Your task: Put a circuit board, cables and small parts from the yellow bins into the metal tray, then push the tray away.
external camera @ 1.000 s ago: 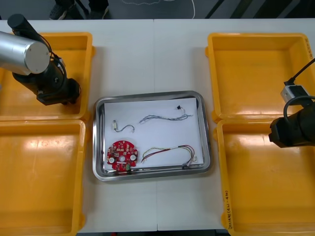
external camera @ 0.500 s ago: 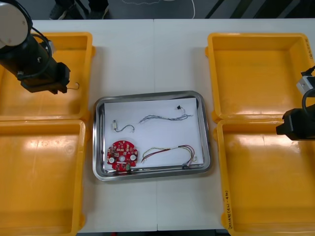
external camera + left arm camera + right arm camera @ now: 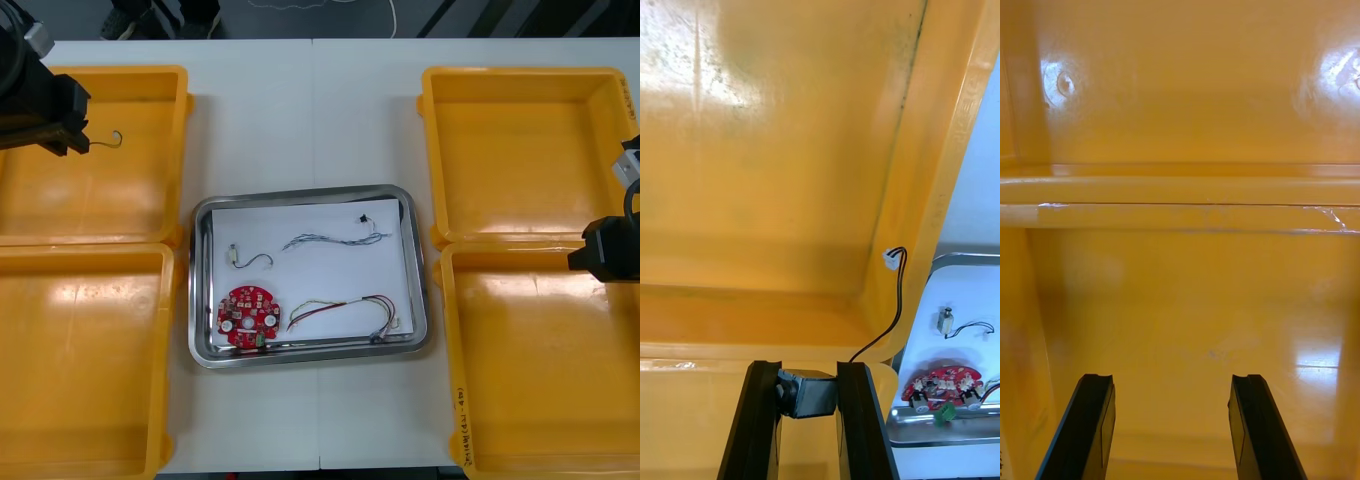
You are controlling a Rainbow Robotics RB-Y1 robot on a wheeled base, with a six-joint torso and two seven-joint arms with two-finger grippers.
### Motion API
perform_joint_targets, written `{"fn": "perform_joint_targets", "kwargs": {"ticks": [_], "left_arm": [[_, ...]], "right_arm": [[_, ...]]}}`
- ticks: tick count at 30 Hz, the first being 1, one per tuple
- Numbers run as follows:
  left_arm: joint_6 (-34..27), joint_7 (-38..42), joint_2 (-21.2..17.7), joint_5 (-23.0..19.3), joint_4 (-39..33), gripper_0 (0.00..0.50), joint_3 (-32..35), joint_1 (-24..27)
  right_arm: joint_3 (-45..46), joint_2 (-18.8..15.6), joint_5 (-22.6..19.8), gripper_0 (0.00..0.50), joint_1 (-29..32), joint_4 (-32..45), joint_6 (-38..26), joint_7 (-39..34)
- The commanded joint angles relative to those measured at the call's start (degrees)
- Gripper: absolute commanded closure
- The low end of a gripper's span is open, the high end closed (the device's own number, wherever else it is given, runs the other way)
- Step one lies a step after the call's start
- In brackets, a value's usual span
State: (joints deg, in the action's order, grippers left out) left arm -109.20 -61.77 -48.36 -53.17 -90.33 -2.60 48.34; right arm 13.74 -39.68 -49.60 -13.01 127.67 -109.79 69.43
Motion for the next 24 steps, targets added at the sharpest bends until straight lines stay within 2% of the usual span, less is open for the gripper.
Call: {"fn": "perform_joint_targets", "kwargs": {"ticks": [1, 6, 14, 19, 24], "left_arm": [[-0.80, -2.92, -3.58, 0.35, -4.06, 0.500, 2.78, -0.35], [-0.80, -1.07, -3.49, 0.35, -6.70, 0.500, 2.78, -0.35], [-0.80, 9.74, -1.73, -0.62, -13.47, 0.500, -1.09, -0.35], [-0.80, 16.59, 0.64, -0.53, -17.42, 0.500, -3.90, -0.35], [-0.80, 21.52, 5.83, 2.20, -21.38, 0.500, -5.48, -0.35]], "right_arm": [[1.91, -2.34, 0.74, 0.056, -0.52, 1.71, -0.21, -3.86], [1.91, -2.34, 1.70, 0.056, -0.52, 1.71, -0.21, -3.86], [1.82, -3.39, 1.70, 0.056, -0.52, 1.71, -0.21, -4.04], [1.38, -4.97, 1.35, 0.058, -0.52, 1.71, -0.21, -3.69], [1.29, -5.50, 1.26, 0.058, -0.52, 1.71, -0.21, -3.78]]}}
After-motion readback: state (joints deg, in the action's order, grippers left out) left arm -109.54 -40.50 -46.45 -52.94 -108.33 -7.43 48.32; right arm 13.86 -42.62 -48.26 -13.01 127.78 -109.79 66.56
